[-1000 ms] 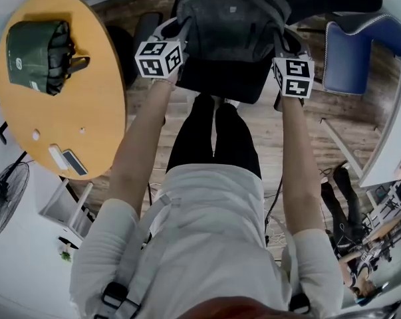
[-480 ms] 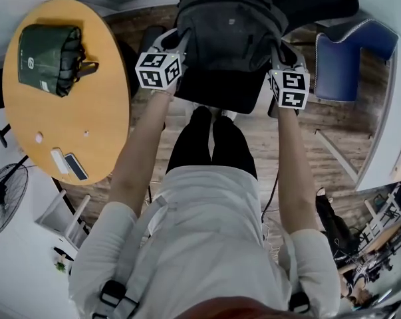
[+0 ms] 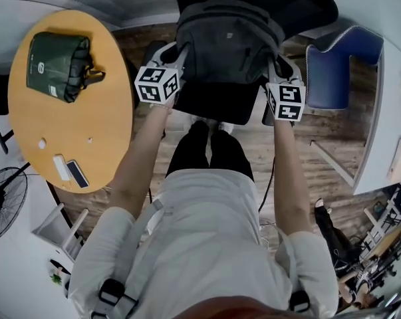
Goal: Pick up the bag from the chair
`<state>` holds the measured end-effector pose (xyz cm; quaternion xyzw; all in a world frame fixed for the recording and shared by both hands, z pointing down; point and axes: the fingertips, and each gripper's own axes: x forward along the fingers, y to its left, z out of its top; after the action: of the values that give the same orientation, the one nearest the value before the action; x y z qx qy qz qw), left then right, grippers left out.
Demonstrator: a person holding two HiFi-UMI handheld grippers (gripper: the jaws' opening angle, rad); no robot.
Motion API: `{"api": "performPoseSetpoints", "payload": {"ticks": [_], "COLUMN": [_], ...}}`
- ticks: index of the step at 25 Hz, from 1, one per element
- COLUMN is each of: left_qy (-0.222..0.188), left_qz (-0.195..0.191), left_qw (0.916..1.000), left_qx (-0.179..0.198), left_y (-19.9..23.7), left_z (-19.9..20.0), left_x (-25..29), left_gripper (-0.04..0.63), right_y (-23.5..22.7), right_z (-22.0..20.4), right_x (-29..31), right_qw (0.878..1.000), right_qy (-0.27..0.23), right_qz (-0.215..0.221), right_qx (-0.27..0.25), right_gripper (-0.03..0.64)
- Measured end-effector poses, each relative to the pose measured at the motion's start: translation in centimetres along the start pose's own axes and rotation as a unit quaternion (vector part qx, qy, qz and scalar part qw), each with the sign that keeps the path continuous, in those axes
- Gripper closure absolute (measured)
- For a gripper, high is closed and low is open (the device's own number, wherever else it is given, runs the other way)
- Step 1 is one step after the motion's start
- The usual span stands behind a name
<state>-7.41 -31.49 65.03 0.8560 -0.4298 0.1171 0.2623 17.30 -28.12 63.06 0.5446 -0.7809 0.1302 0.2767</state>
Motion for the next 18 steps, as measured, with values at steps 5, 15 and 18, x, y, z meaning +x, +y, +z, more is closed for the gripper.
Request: {"api": "performPoseSetpoints", "payload": {"ticks": [5, 15, 18], "left_qy": [-0.011, -0.031, -0.038], "left_qz": [-0.001, 0.000, 0.001], "left_qw": [0.9999, 0.9995, 0.9992], "left_qx": [0.007, 0.011, 0.015], "left_y": [-1.4, -4.1, -5.1], "left_z": [1.6, 4.5, 5.6], "left_x": [-1.4, -5.1, -6.2], "left_gripper": [0.543, 0.543, 0.545], "right_y": [0.0, 0.4, 0.4], "right_z": [1.3, 4.2, 5.2], "right_x": [-2.1, -6.4, -7.9], "right_qw": [1.000, 0.999, 0.999], "right_qy": [-0.011, -0.036, -0.043], "right_qz": [-0.005, -0.004, -0.005], "right_qx": [0.001, -0.003, -0.004], "right_gripper": [0.574, 0.574, 0.574]}}
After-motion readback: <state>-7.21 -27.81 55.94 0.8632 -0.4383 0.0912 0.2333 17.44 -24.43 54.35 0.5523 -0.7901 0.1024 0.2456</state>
